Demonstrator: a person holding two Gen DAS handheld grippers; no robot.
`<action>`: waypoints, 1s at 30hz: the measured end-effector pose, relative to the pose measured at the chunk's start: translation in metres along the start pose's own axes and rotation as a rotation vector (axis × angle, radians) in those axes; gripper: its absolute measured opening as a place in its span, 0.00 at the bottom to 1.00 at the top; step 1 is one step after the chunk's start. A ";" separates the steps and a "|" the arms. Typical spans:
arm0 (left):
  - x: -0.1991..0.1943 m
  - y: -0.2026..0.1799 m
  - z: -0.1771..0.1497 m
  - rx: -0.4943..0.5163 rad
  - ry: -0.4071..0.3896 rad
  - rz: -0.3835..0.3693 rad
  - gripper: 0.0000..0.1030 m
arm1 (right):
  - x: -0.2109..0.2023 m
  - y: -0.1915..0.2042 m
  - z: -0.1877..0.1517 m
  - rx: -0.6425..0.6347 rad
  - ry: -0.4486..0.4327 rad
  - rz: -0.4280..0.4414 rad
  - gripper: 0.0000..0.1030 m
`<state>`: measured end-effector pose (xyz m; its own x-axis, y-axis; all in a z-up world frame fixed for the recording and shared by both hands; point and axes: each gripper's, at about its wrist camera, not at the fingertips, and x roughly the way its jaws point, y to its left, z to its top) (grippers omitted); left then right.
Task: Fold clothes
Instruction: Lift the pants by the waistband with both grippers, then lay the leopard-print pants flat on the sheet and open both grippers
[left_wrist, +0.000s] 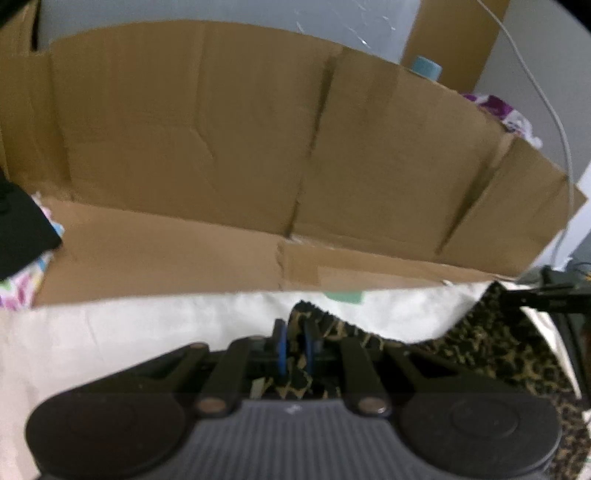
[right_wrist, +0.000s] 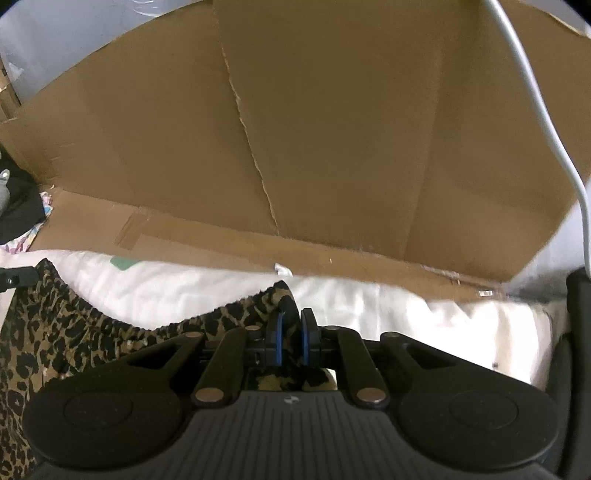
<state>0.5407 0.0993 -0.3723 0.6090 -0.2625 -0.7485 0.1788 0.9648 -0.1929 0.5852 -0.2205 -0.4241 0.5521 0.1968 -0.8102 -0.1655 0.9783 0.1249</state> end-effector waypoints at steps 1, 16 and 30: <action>0.000 0.000 0.002 0.001 -0.009 0.026 0.09 | 0.001 0.001 0.002 -0.010 -0.004 -0.006 0.09; -0.019 -0.005 -0.009 0.063 0.061 0.140 0.61 | -0.049 -0.008 -0.015 -0.146 -0.035 -0.063 0.51; -0.145 -0.051 -0.096 0.110 0.051 0.118 0.73 | -0.181 -0.043 -0.121 -0.087 -0.045 -0.031 0.61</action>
<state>0.3694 0.0899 -0.3146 0.5916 -0.1436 -0.7934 0.1938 0.9805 -0.0330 0.3939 -0.3065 -0.3520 0.5941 0.1712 -0.7860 -0.2168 0.9750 0.0485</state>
